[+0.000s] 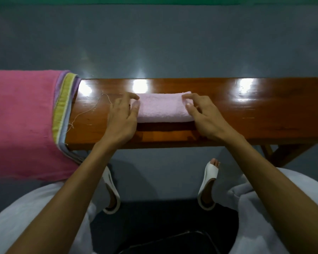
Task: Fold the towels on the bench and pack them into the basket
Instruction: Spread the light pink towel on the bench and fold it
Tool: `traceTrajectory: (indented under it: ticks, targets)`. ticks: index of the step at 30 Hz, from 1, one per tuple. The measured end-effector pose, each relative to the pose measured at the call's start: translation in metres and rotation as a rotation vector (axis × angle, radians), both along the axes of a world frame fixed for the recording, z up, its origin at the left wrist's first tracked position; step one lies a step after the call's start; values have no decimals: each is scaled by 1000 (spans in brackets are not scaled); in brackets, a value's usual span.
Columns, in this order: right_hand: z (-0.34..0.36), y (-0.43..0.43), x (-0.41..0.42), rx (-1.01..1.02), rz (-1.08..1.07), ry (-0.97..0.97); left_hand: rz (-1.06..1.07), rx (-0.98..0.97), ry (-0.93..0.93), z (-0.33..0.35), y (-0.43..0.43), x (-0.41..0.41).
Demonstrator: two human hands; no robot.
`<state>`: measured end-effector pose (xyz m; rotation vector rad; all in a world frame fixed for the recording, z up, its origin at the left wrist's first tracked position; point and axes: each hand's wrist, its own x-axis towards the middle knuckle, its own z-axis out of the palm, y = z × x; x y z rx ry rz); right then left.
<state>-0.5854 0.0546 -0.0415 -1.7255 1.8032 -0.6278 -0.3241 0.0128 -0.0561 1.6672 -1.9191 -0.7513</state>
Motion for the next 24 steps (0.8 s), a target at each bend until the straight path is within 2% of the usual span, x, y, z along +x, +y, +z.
traceTrajectory:
  ticks: [3, 6, 12, 19, 24]
  targets:
    - [3, -4, 7, 69, -14, 101, -50, 25, -108, 0, -2, 1]
    - [7, -10, 14, 79, -45, 174, -1, 36, -109, 4, -5, -1]
    - [4, -8, 23, 56, -106, 213, 68, -64, -226, 1, -2, -22]
    - [8, -2, 22, -5, -108, 114, 79, -129, -135, -4, 5, -25]
    - [9, 1, 13, -38, -113, 69, 106, -82, -76, 4, 12, -35]
